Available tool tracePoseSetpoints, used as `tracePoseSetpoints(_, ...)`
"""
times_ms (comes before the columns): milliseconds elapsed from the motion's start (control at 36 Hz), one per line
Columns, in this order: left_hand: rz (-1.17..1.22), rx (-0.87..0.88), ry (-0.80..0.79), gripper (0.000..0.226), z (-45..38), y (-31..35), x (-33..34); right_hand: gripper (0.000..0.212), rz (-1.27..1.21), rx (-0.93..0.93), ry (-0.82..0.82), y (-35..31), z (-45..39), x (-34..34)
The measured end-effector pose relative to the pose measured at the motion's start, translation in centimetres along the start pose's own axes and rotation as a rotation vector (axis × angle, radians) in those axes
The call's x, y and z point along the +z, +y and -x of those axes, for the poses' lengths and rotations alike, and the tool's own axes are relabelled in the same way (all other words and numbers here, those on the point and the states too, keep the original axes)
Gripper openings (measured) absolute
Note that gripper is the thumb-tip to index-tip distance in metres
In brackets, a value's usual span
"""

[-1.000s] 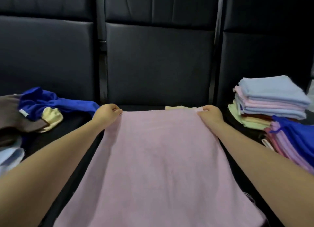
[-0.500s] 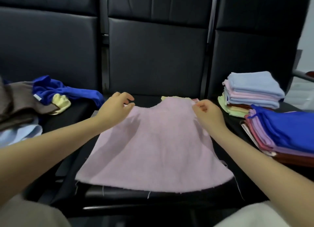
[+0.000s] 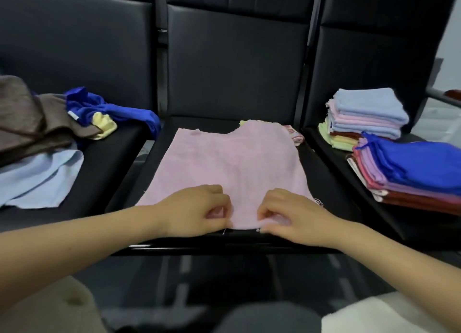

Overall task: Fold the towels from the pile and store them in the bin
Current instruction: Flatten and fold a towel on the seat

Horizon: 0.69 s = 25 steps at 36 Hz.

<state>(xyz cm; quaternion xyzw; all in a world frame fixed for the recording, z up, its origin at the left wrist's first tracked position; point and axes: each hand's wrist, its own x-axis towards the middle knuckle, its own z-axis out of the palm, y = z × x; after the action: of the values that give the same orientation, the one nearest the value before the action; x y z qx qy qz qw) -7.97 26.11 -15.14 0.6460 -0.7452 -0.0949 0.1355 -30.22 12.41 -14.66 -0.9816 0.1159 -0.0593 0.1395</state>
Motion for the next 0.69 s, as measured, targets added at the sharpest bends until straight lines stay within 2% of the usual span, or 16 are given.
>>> tracePoseSetpoints(83, -0.189, 0.061, 0.101, 0.059, 0.1, 0.0, 0.9, 0.011, -0.001, 0.045, 0.109, -0.1, -0.2, 0.2)
tracePoseSetpoints(167, -0.338, 0.183, 0.280, 0.039, -0.4, -0.3, 1.6, 0.006, -0.070, 0.122, 0.209, -0.5, -0.5, 0.1)
tracePoseSetpoints(222, -0.353, 0.180, 0.371, 0.032, -0.7, -0.1, 1.2, 0.004, -0.082, 0.151, 0.220, -0.7, -0.8, -0.1)
tracePoseSetpoints(278, -0.309, 0.077, 0.393, 0.050, -1.1, 0.1, 0.1, 0.009, 0.006, 0.164, 0.154, -0.2, -0.9, -0.4)
tracePoseSetpoints(333, -0.364, 0.008, 0.401, 0.066, -1.3, -0.8, -0.8, 0.015, 0.184, 0.139, 0.095, 0.8, -0.8, -0.6)
tracePoseSetpoints(389, -0.457, 0.056, 0.408, 0.060, -1.3, -1.7, -2.1, 0.019, 0.242, 0.155, 0.115, 2.1, -0.6, -1.0)
tracePoseSetpoints(444, -0.549, 0.094, 0.334, 0.046, -0.8, -2.7, -3.0, 0.019, 0.219, 0.230, 0.175, 3.2, -0.2, -1.7)
tracePoseSetpoints(528, -0.559, 0.088, 0.311, 0.053, -0.6, -5.3, -3.6, 0.027, 0.017, 0.385, 0.299, 4.0, 0.0, -3.2)
tracePoseSetpoints(611, -0.555, 0.027, 0.414, 0.050, 0.1, -6.7, -4.3, 0.026, -0.328, 0.563, 0.421, 4.0, 0.1, -4.3)
tracePoseSetpoints(694, -0.359, -0.092, 0.544, 0.038, 0.7, -7.6, -4.4, 0.022, -0.586, 0.585, 0.541, 4.5, 1.2, -4.7)
